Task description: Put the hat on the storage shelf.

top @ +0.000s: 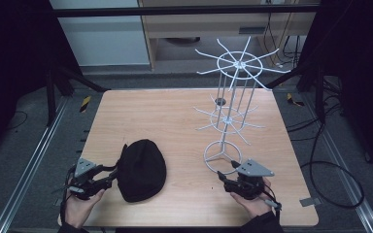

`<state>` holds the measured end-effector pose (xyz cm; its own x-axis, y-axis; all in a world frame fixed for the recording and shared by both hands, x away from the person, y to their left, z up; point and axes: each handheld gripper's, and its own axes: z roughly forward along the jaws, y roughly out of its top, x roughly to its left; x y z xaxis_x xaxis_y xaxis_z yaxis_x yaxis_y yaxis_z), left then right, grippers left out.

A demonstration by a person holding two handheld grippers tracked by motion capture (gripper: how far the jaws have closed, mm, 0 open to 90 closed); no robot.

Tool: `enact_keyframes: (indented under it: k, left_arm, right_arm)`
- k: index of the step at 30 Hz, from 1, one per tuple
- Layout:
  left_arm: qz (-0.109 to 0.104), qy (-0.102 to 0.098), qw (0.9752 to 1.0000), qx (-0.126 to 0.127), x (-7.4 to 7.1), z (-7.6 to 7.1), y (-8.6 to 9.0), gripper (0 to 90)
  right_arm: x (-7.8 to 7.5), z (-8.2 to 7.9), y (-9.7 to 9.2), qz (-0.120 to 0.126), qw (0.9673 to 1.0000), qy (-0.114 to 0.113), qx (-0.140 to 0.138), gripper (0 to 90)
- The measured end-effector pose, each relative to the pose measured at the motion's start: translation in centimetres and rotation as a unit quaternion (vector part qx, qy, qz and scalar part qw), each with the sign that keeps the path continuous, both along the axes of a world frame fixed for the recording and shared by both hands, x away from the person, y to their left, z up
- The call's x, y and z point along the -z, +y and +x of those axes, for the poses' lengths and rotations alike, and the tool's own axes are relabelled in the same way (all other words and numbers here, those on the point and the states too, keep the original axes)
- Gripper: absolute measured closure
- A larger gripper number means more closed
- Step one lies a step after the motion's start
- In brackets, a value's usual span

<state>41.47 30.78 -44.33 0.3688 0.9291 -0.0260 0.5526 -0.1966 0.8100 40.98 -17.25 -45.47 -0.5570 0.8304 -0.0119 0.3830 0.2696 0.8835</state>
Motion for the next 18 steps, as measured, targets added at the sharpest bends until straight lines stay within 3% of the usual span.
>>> enact_keyframes:
  k: [4, 10, 18]
  left_arm:
    - [-0.019, -0.015, 0.9997, 0.01, -1.5, -0.3, -0.7, 32.6]
    - [-0.02, -0.027, 0.9988, 0.036, -3.5, -0.2, -2.6, 31.1]
    - [-0.011, -0.012, 0.9985, 0.052, -4.2, 1.4, -5.9, 32.5]
  right_arm:
    - [-0.1, -0.1, -2.1, 0.008, 0.9996, 0.001, 0.027, 37.3]
    - [0.4, -0.3, -4.6, 0.004, 0.9983, 0.013, 0.057, 37.5]
    - [0.9, 0.0, -6.0, -0.002, 0.9971, 0.027, 0.071, 37.4]
